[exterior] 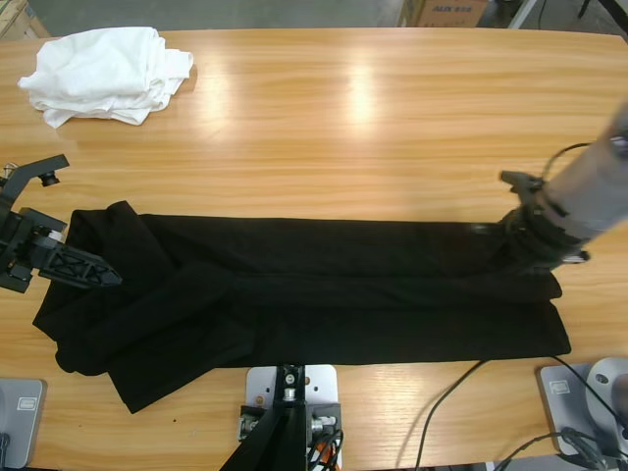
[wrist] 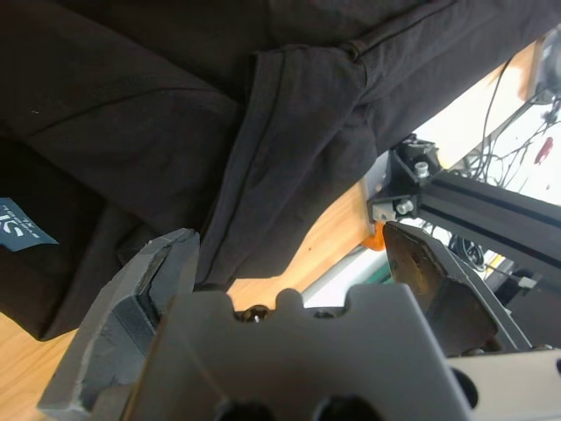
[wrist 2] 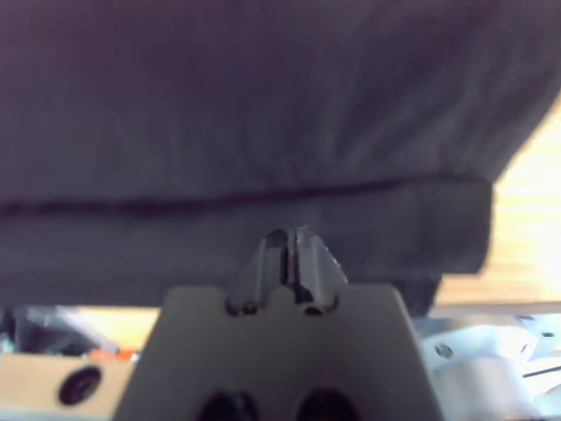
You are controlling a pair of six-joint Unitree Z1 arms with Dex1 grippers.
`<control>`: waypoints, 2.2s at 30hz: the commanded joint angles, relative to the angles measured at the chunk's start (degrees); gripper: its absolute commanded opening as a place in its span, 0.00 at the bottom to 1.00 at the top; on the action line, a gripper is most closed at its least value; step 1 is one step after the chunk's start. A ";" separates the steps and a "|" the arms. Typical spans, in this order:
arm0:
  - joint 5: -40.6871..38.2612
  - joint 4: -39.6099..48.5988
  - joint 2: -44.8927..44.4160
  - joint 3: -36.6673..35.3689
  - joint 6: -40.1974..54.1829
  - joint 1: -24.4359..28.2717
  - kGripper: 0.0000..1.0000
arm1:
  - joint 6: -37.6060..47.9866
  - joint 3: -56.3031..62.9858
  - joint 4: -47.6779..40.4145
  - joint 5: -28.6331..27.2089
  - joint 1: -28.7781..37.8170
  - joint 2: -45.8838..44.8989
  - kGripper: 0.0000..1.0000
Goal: Fold clothes
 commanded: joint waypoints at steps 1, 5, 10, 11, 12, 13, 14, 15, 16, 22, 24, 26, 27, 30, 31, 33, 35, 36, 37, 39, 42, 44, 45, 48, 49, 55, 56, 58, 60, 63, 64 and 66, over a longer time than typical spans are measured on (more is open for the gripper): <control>-0.92 -0.02 -1.93 1.82 -0.67 1.04 0.83 | 4.71 1.40 -1.61 -4.05 -0.68 6.11 0.00; -1.10 -0.11 -1.92 1.64 -0.69 1.04 0.83 | 2.87 1.05 0.92 -3.33 -0.68 7.19 0.00; -1.26 -0.12 -2.58 2.50 -0.62 1.04 0.83 | -0.30 0.72 3.29 -0.42 0.50 7.31 0.00; -1.26 -0.11 -2.85 2.64 -0.67 1.04 0.83 | -1.18 0.45 4.93 0.79 1.34 7.49 0.00; -1.22 -0.12 -3.06 2.69 -0.69 1.04 0.83 | -1.62 0.03 6.56 2.32 2.54 7.73 0.00; -1.22 -0.12 -3.15 2.69 -0.69 1.04 0.83 | -1.62 0.00 6.74 3.50 3.45 7.87 0.00; -1.27 -0.19 -3.16 2.66 -0.69 1.04 0.83 | -1.62 0.00 6.74 4.37 4.26 8.26 0.00; -1.27 -0.19 -3.16 2.61 -0.69 1.04 0.83 | -1.46 0.03 6.67 5.83 6.05 9.10 0.00; -1.27 -0.19 -3.25 2.61 -0.71 1.04 0.83 | -0.65 0.08 6.65 6.45 7.93 9.33 0.00; -1.27 -0.19 -4.57 4.14 -0.76 1.04 0.83 | 2.95 0.12 7.95 6.61 12.94 5.90 0.00; -1.27 -0.19 -4.98 4.33 -0.78 1.04 0.83 | 3.13 0.17 8.66 6.68 12.94 6.03 0.00; -1.27 -0.16 -5.68 4.29 -1.01 1.04 0.83 | 4.04 0.19 8.99 6.61 12.94 6.04 0.00; -1.27 -0.11 -5.96 4.36 -1.13 1.04 0.83 | 4.77 0.14 9.15 5.96 12.94 5.27 0.00; -1.27 -0.09 -6.70 4.80 -1.46 1.04 0.83 | 6.49 -2.04 11.94 2.00 12.94 2.02 0.00; -1.27 -0.11 -6.80 5.07 -1.57 1.04 0.83 | 6.56 -3.17 13.02 1.05 12.94 0.49 0.00; -1.22 -0.19 -6.73 5.56 -1.57 1.04 0.83 | 6.51 -5.94 15.16 -0.07 12.94 -3.50 0.00; -1.04 -0.33 -6.56 5.45 -1.50 1.04 0.83 | 6.00 -8.95 15.63 0.21 13.26 -7.09 0.00; -0.85 -0.37 -6.40 5.17 -1.41 1.04 0.83 | 5.80 -10.57 16.34 0.26 13.61 -8.49 0.00; -0.75 -0.35 -6.19 4.68 -1.32 1.04 0.82 | 4.89 -11.92 16.46 0.30 14.19 -9.74 0.00; -0.78 -0.58 -5.49 3.22 -1.02 0.97 0.82 | 1.25 -12.62 13.26 0.63 15.05 -12.27 0.00; -0.83 -1.46 -4.18 1.99 0.30 0.95 0.82 | -7.75 -11.09 0.96 5.45 15.05 -12.32 0.00; -0.83 -1.76 -3.97 2.03 0.33 0.95 0.83 | -9.72 -9.35 -4.56 7.13 15.05 -9.93 0.00; -0.92 -1.78 -4.13 2.20 0.28 0.95 0.83 | -9.70 -9.11 -6.53 6.68 15.05 -8.39 0.00; -1.19 -1.78 -4.57 3.26 0.19 0.95 0.83 | -9.56 -9.20 -11.42 7.75 15.05 -4.43 0.00; -1.22 -1.78 -4.57 3.40 0.10 0.95 0.83 | -9.24 -9.32 -13.32 8.42 15.05 -3.01 0.00; -2.71 -1.65 -5.89 3.31 -0.23 0.95 0.83 | -5.32 -8.74 -18.61 9.66 17.51 2.83 0.00; -2.93 -1.55 -6.15 3.36 -0.58 0.95 0.83 | -4.29 -8.30 -19.50 9.61 18.57 3.50 0.00; -3.21 -1.21 -6.72 3.31 -1.20 0.83 0.83 | -2.21 -6.91 -21.53 9.17 20.66 4.29 0.00; -3.38 -0.97 -7.42 3.31 -2.11 0.77 0.83 | -0.65 -4.92 -23.58 8.84 22.19 4.50 0.00; -3.29 -0.81 -7.65 3.40 -2.68 0.77 0.83 | 0.72 -1.66 -26.24 8.24 23.37 4.20 0.00; -3.29 -0.83 -7.65 3.40 -2.80 0.70 0.83 | 1.11 -0.58 -27.12 7.94 23.58 4.08 0.00; -3.08 -0.95 -7.65 3.36 -3.50 0.60 0.83 | 1.46 1.26 -29.05 7.26 23.75 3.93 0.00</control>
